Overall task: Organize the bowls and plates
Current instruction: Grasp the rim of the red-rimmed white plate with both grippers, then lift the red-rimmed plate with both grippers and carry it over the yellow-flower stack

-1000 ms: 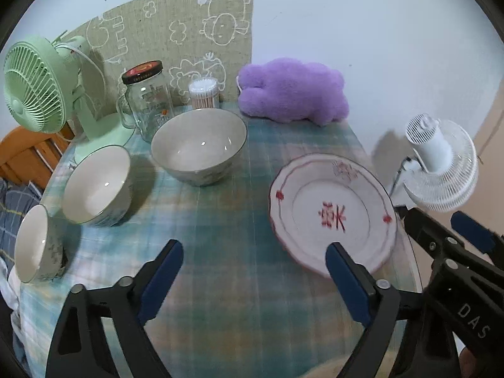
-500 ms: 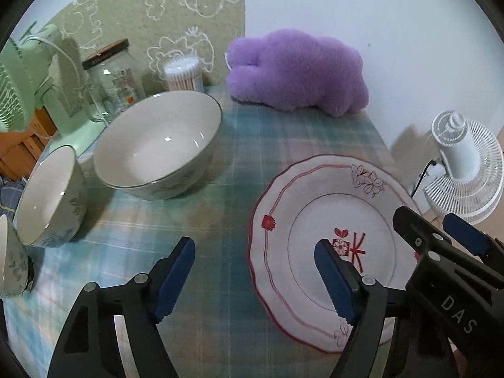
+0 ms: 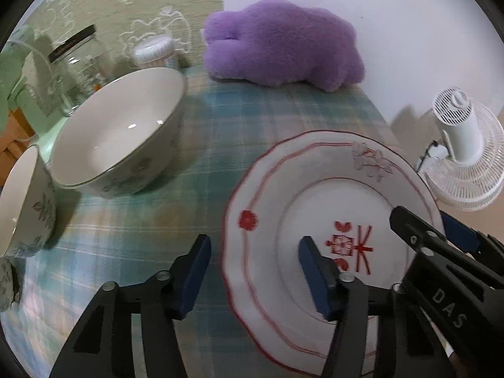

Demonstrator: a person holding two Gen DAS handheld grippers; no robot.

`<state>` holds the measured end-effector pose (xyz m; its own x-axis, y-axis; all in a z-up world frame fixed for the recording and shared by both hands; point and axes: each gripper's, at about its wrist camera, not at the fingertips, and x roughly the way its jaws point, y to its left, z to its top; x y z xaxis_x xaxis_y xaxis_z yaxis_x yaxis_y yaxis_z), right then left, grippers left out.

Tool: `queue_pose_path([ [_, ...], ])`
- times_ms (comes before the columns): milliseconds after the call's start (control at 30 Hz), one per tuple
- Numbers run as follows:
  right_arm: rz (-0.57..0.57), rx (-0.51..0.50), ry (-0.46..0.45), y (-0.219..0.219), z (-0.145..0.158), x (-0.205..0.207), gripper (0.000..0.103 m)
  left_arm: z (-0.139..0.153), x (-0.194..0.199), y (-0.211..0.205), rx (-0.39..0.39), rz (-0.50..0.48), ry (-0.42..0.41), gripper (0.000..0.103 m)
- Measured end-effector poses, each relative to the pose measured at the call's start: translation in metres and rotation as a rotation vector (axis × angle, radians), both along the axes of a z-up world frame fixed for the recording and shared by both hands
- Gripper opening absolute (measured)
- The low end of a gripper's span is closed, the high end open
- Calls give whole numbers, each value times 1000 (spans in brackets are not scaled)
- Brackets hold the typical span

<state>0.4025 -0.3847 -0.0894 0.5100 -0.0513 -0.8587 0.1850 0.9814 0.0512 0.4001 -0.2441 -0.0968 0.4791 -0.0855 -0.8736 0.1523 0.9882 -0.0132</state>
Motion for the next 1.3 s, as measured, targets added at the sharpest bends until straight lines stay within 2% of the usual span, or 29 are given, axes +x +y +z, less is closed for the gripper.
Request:
queue_pose_path([
  [133, 13, -7, 14, 1, 1, -2, 53, 1, -2, -6, 48, -27, -3, 55],
  [433, 44, 39, 60, 21, 4, -24, 52, 4, -21, 17, 88, -13, 45, 55],
  [767, 122, 61, 93, 54, 6, -50, 52, 2, -53, 52, 68, 58, 112, 55],
  [1133, 119, 19, 101, 61, -2, -35, 52, 0, -45, 48, 88, 43, 62, 55],
  [1233, 124, -17, 99, 63, 0, -36, 45, 3, -45, 52, 55, 66, 69, 55],
  [1300, 137, -36, 94, 65, 2, -39, 44, 8, -46, 52, 60, 73, 51, 55],
])
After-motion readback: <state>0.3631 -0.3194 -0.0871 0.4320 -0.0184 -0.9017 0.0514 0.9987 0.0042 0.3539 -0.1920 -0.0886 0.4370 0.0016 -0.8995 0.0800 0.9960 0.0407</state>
